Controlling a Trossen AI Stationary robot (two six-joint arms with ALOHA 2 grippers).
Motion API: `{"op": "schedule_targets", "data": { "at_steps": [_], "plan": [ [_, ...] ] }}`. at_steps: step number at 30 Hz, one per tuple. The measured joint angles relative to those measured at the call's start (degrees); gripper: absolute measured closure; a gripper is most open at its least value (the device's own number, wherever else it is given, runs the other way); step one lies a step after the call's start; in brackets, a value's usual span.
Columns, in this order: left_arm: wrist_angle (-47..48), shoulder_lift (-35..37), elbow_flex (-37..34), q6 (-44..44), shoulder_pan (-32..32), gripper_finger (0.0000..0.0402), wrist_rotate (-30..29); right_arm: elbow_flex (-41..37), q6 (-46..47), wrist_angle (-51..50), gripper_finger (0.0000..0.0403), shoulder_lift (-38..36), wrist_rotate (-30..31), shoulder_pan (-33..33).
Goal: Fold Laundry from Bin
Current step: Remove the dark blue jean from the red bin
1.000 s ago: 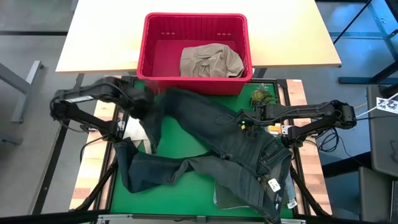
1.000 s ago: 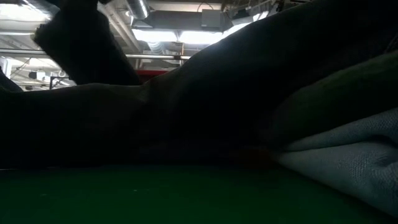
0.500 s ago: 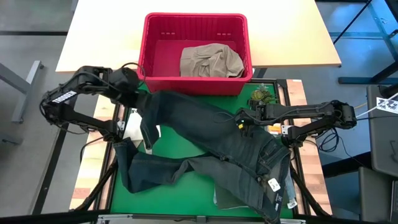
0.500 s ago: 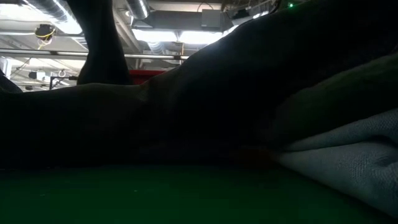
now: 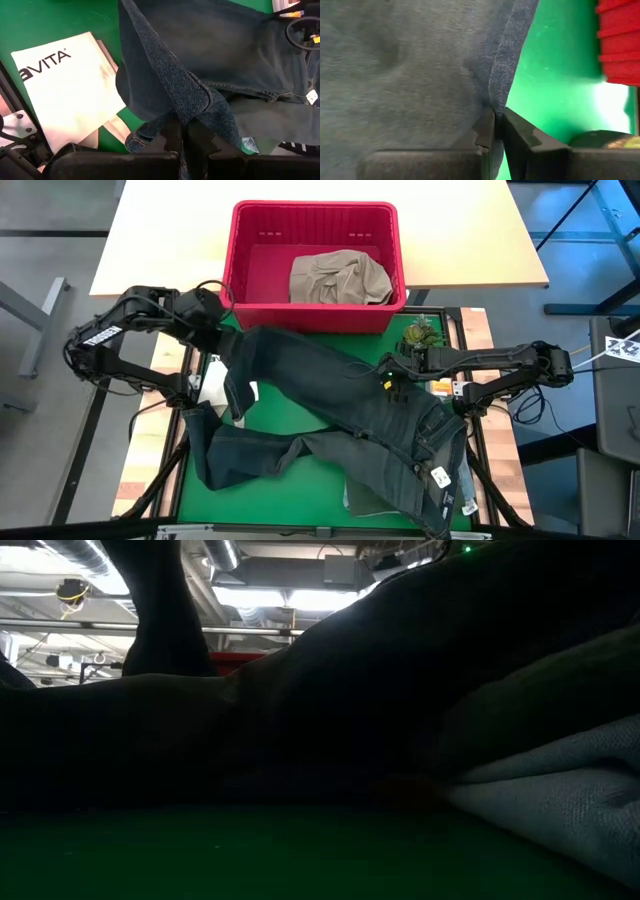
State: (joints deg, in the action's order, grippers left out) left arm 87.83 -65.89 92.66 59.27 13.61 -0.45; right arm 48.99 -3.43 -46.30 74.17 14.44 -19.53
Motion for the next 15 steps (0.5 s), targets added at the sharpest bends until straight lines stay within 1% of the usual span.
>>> {"op": "schedule_targets", "data": {
  "at_steps": [6,10,12,15],
  "plan": [
    [0.0,0.0,0.0,-0.1,0.0,0.0401,0.2,0.0,0.2,0.0,0.0370,0.0,-3.7,0.0],
    [0.0,0.0,0.0,-1.2,0.0,0.0401,1.3,0.0,0.1,0.0,0.0370,0.0,-3.1,0.0],
    [-0.1,0.0,0.0,-1.4,0.0,0.0401,1.5,0.0,0.1,0.0,0.0369,0.0,-1.3,0.0],
    [-0.5,-0.2,0.0,-1.4,0.0,0.0401,1.5,0.0,0.2,0.0,0.0353,0.0,0.0,0.0]
  ]
}}
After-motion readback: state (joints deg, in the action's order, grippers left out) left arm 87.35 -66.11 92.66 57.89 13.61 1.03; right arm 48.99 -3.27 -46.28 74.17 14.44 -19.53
